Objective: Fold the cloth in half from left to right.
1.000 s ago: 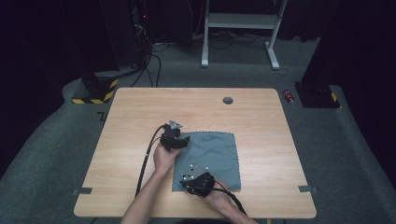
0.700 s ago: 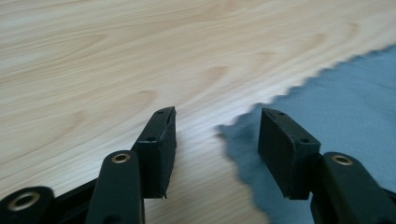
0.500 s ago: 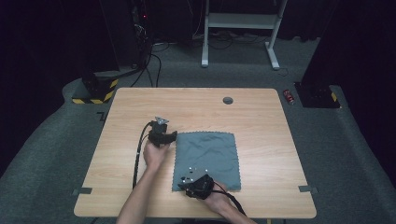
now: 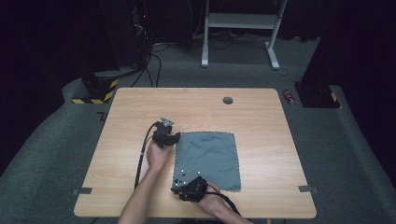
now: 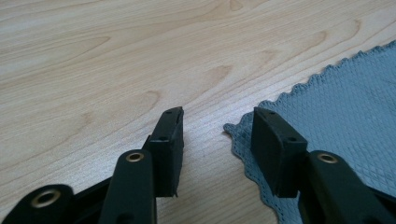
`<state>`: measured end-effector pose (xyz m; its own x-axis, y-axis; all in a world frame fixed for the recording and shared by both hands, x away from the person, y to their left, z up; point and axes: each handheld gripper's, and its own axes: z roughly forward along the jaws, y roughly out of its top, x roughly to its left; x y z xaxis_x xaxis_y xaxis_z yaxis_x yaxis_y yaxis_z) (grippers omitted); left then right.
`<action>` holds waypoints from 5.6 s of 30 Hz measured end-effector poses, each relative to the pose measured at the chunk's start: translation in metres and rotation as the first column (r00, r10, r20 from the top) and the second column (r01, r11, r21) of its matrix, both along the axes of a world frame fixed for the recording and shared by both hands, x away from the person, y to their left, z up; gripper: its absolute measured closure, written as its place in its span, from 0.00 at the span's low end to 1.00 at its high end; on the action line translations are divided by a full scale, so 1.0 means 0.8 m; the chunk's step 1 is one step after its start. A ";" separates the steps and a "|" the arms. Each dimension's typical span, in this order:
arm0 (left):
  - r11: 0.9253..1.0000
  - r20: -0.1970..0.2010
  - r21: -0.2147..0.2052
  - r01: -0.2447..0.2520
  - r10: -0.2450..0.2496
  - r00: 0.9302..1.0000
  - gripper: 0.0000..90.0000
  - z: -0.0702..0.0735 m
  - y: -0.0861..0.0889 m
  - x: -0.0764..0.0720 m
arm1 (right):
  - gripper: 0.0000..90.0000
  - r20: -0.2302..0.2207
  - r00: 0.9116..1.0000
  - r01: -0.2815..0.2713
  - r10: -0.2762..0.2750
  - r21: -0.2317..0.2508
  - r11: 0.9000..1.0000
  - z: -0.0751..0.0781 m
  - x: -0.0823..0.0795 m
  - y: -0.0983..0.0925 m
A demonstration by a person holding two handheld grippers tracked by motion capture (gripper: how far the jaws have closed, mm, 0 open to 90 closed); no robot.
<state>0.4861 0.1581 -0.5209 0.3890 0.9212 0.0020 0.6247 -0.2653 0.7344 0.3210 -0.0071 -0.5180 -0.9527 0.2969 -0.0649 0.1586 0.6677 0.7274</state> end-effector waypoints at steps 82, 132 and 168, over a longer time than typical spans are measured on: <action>0.991 -0.029 -0.105 0.088 -0.092 0.995 1.00 0.050 0.022 0.010 | 1.00 0.003 0.999 0.040 -0.041 0.153 0.987 0.034 -0.014 -0.023; 0.977 -0.025 -0.099 0.191 -0.194 0.981 1.00 0.036 -0.086 0.038 | 1.00 -0.010 0.965 0.261 -0.262 0.145 0.954 0.014 -0.017 -0.149; 0.967 -0.042 -0.059 0.247 -0.250 0.967 1.00 0.028 -0.141 0.047 | 1.00 -0.014 0.945 0.328 -0.328 0.107 0.939 0.005 -0.024 -0.177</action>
